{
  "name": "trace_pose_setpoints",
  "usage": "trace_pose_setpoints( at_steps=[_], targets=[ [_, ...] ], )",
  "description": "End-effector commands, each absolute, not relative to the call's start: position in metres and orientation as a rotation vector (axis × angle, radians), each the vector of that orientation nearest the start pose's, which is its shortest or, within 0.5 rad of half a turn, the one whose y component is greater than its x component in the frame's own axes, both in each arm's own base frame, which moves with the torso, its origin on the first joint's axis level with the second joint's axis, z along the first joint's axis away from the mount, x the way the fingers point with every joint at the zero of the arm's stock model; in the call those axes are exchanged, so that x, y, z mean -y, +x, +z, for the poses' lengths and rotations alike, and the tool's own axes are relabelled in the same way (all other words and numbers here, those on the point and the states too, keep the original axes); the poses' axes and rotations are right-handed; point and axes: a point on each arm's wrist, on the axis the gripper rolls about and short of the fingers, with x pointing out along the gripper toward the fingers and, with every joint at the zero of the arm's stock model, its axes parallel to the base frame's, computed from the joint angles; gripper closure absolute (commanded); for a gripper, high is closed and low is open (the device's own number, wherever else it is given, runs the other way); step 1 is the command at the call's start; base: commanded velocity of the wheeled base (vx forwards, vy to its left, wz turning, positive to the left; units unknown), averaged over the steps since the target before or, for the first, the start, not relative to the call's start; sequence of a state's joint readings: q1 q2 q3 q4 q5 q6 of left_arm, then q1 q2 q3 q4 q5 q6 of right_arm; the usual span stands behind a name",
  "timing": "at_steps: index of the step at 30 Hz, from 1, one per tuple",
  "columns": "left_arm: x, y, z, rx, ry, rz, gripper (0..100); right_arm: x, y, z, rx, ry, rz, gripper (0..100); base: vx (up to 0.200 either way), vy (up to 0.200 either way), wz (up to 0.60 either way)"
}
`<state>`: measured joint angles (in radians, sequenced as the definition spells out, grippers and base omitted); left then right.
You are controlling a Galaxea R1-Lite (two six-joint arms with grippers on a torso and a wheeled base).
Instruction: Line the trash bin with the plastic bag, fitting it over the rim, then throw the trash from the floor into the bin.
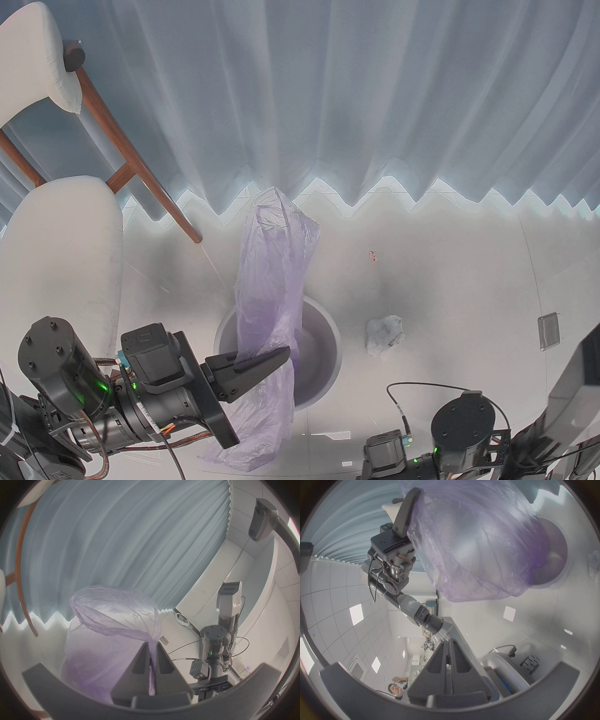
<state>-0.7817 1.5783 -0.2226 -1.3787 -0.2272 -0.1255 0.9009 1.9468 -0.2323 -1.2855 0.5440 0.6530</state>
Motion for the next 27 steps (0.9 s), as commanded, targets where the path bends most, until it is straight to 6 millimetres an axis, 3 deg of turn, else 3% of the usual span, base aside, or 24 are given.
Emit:
trace_pose_setpoints(
  at_steps=[1, 11, 27],
  targets=[
    [0.156, 0.149, 0.146, -0.047, -0.12, -1.011, 100, -0.217, 0.149, 0.003, -0.985, 0.475, 1.137, 100, 0.0, 0.0, 0.0],
    [0.156, 0.149, 0.146, -0.048, -0.119, -1.011, 100, -0.233, 0.162, -0.007, -0.933, 0.511, 1.09, 100, 0.0, 0.0, 0.0],
    [0.157, 0.148, 0.147, -0.046, -0.12, -1.018, 100, -0.278, 0.208, -0.027, -0.728, 0.565, 0.987, 100, 0.0, 0.0, 0.0]
  ],
)
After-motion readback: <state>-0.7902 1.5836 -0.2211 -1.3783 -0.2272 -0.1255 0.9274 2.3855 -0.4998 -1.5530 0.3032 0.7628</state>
